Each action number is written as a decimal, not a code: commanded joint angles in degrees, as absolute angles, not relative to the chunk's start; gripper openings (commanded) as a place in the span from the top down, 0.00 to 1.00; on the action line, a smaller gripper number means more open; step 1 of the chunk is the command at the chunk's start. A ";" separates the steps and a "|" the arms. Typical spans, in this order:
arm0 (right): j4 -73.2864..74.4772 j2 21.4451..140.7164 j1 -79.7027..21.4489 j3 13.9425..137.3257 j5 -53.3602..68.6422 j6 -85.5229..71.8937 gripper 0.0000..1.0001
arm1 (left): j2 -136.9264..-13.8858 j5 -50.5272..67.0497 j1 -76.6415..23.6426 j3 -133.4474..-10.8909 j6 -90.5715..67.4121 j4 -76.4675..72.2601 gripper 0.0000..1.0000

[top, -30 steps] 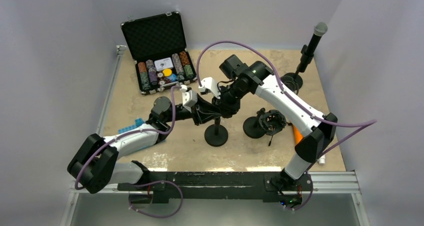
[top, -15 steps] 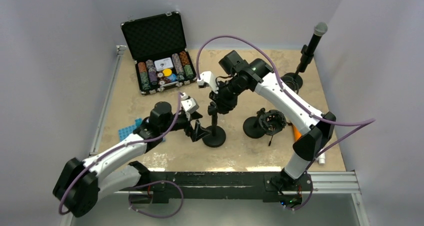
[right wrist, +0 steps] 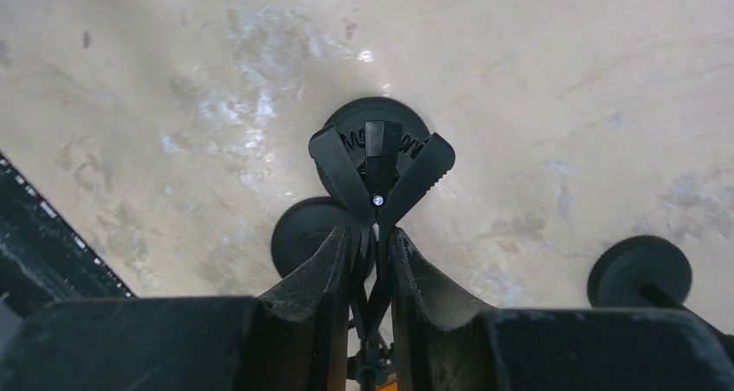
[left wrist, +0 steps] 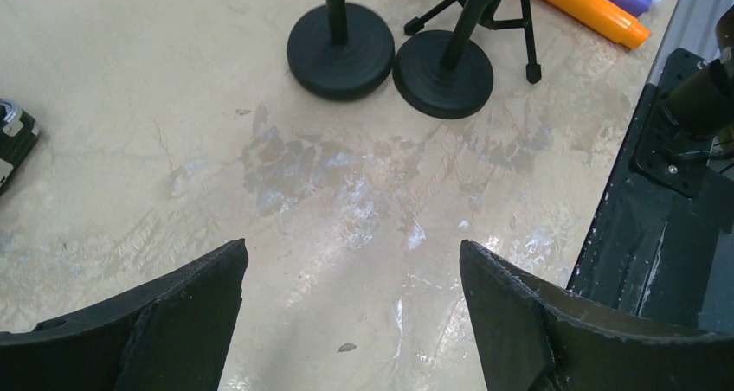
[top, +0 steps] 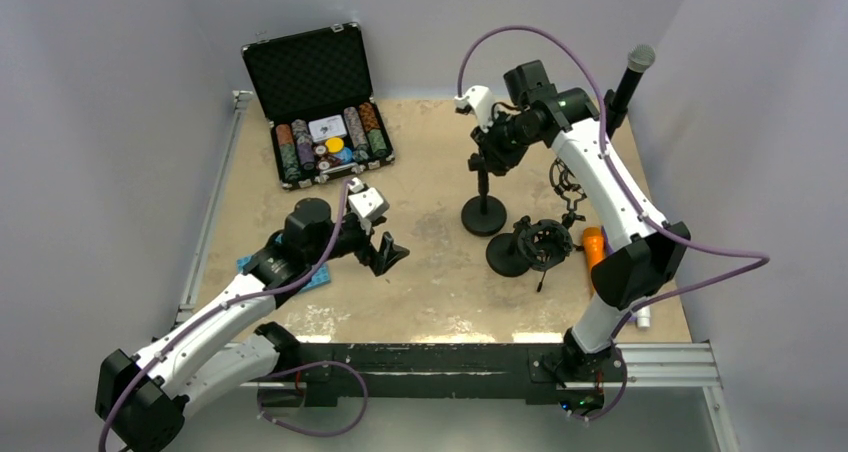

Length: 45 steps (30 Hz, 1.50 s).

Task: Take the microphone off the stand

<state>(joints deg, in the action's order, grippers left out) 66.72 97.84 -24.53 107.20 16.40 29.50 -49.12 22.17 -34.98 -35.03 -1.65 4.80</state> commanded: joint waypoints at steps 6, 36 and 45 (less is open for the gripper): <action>62.59 100.78 -19.34 113.26 12.59 28.14 1.00 | -50.85 23.03 -34.77 -38.45 3.76 4.94 0.04; 28.47 70.97 -0.65 90.95 3.89 10.55 0.09 | -55.38 19.63 -34.72 -45.06 8.15 11.57 0.00; 21.12 73.71 8.48 84.12 2.44 0.94 0.01 | -57.55 18.74 -34.79 -50.03 12.01 18.59 0.01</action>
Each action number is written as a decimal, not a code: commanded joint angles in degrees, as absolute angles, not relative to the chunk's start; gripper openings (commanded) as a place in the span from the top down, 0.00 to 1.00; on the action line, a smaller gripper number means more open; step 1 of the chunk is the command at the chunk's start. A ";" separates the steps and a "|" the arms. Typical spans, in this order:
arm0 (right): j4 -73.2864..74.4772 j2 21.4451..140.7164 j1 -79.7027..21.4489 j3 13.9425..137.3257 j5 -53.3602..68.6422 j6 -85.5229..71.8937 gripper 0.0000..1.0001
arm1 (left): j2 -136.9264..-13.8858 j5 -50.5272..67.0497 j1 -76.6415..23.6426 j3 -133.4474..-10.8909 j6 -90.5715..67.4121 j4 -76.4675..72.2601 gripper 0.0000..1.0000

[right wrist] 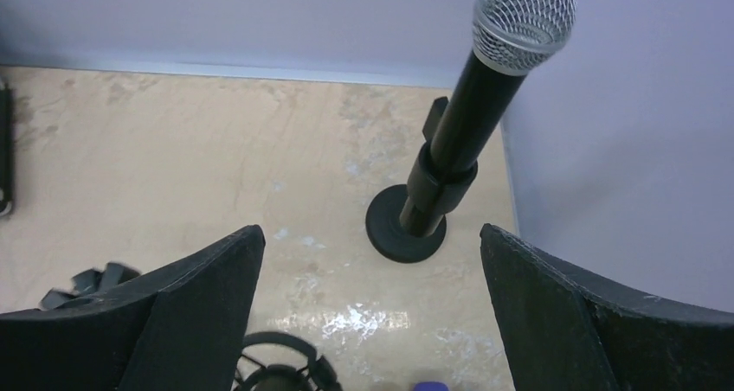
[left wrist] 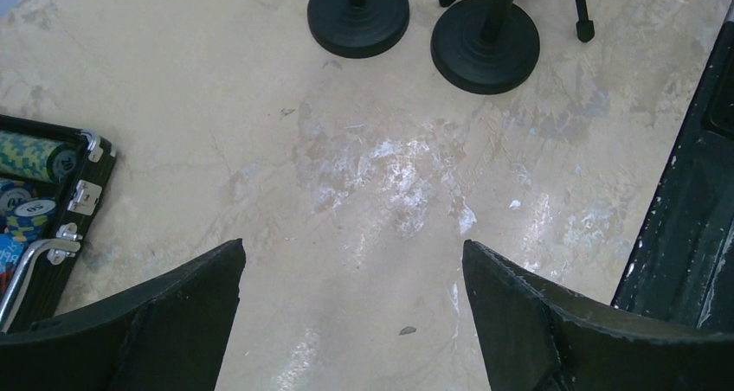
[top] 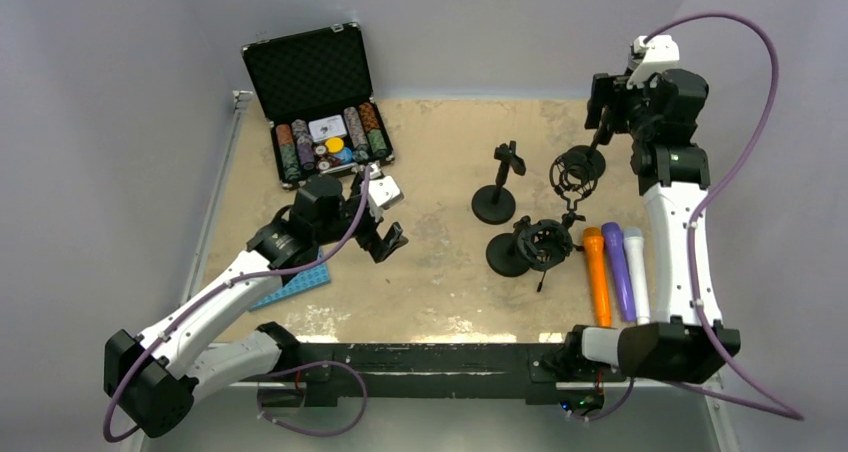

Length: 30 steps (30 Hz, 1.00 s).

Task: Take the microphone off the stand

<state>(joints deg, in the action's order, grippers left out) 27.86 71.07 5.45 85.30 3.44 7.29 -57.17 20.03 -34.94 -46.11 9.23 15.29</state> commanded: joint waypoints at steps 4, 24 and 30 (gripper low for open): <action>12.26 76.53 10.91 79.53 2.84 -1.43 0.01 | -58.12 18.12 -34.80 -51.51 12.64 19.65 0.01; -6.24 94.47 14.15 81.06 4.22 -2.90 0.06 | -61.97 17.28 -34.75 -59.00 24.24 32.89 0.02; -7.66 96.04 14.15 79.54 5.22 -1.96 0.16 | -61.37 15.21 -34.72 -59.02 24.53 33.31 0.02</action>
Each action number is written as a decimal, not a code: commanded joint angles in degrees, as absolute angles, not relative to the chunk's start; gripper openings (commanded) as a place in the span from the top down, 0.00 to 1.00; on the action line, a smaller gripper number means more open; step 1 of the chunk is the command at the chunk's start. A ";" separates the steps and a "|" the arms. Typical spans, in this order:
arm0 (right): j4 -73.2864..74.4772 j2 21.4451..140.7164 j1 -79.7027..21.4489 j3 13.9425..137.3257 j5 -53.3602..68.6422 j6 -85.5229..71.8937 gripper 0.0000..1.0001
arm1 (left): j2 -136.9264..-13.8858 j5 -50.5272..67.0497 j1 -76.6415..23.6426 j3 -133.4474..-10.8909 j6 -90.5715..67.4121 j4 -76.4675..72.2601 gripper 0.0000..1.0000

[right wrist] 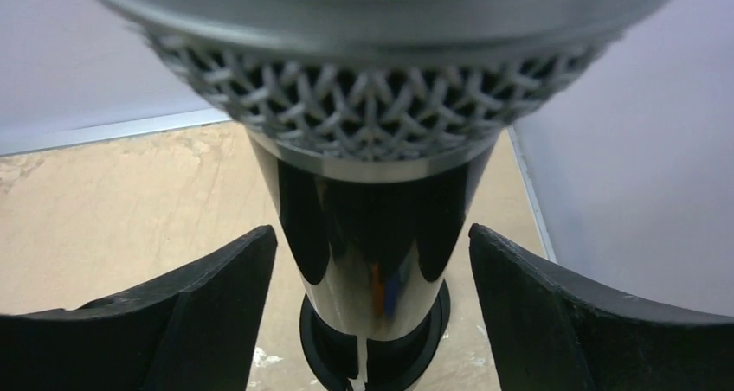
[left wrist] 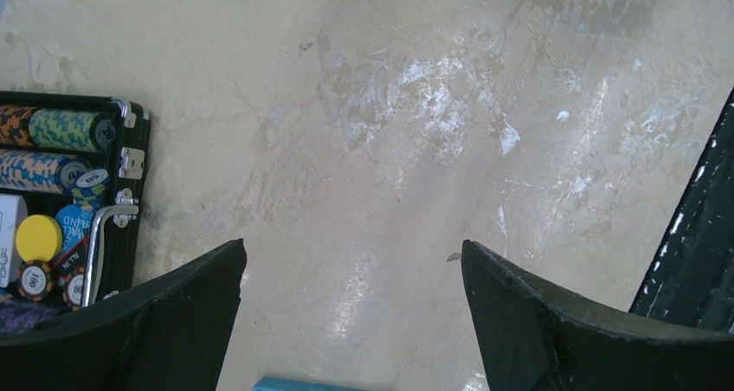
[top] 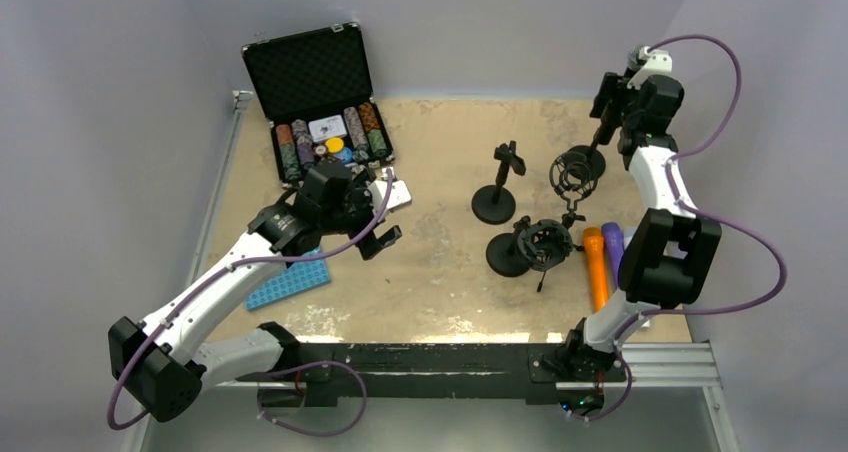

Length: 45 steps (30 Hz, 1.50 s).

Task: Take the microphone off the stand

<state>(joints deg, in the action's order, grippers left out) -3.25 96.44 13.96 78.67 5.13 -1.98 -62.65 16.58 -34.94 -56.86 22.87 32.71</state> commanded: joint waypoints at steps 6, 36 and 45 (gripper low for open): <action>-6.68 96.81 14.28 79.55 1.54 -2.60 0.55 | -61.31 14.73 -34.74 -58.90 24.97 33.18 0.02; -6.88 93.41 12.56 104.95 31.33 -7.26 1.00 | -58.13 15.61 -34.77 -57.30 23.30 30.84 0.01; -5.20 99.08 -0.30 121.33 33.48 -10.87 1.00 | -57.01 15.09 -34.80 -59.06 24.15 33.43 0.01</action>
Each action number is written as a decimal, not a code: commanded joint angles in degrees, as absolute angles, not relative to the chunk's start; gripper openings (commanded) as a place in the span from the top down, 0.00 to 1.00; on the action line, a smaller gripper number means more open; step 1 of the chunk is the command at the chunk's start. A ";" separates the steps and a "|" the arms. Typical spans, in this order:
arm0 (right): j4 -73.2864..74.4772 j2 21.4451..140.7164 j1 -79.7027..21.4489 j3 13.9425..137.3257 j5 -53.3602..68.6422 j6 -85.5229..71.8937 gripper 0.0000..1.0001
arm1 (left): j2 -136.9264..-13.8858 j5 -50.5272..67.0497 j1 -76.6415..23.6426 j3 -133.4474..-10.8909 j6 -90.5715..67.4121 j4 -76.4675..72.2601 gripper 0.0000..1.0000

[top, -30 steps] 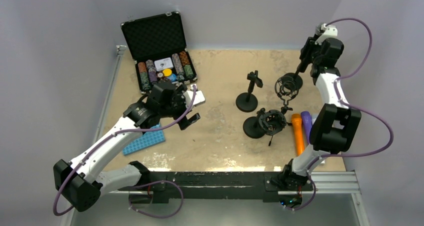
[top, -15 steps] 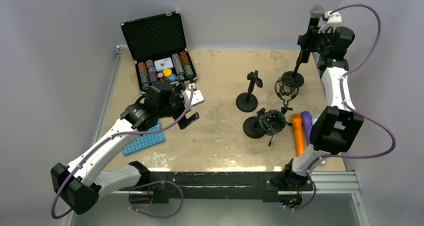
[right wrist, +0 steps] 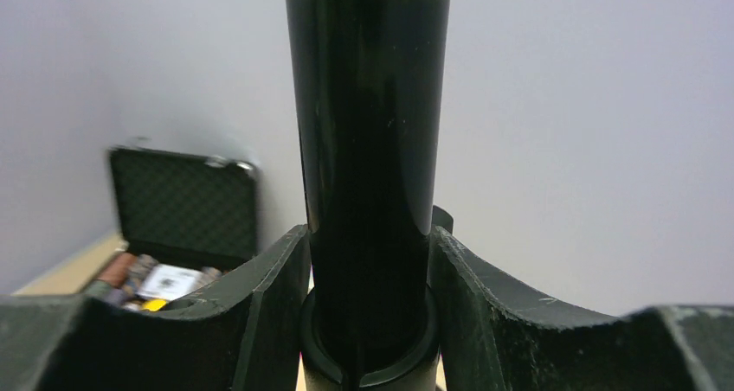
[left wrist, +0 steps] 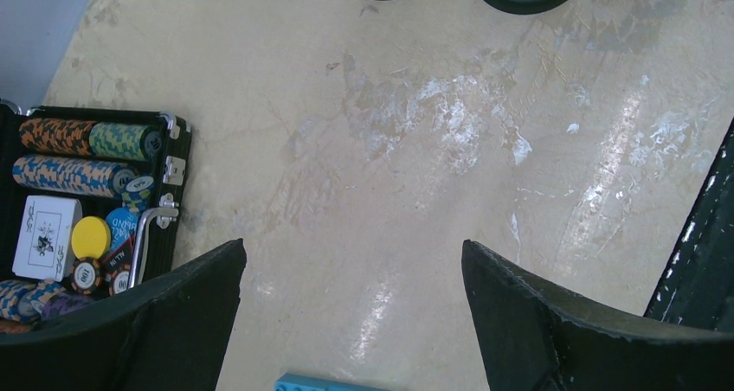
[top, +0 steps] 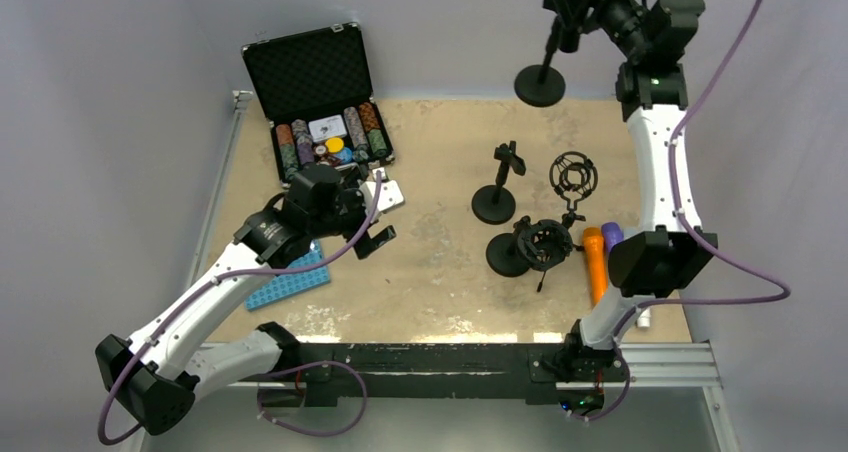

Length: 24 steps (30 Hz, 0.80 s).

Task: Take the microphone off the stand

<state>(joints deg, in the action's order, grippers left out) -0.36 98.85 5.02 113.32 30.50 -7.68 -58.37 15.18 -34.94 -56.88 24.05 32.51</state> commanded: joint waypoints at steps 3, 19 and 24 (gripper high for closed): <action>-5.48 99.22 -4.80 123.36 34.61 -11.80 1.00 | -56.09 14.72 -34.76 -60.17 24.29 34.38 0.01; -11.23 88.76 -20.73 99.33 51.48 -17.78 1.00 | -50.19 20.32 -34.79 -66.21 24.36 45.77 0.00; -14.70 84.42 -26.02 87.18 52.29 -12.58 1.00 | -49.83 20.42 -34.80 -64.48 23.01 45.07 0.00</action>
<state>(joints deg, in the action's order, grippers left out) -5.04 90.19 -23.00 93.17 50.68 -16.16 -50.13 20.29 -34.94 -66.02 24.12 45.10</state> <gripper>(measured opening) 0.517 0.997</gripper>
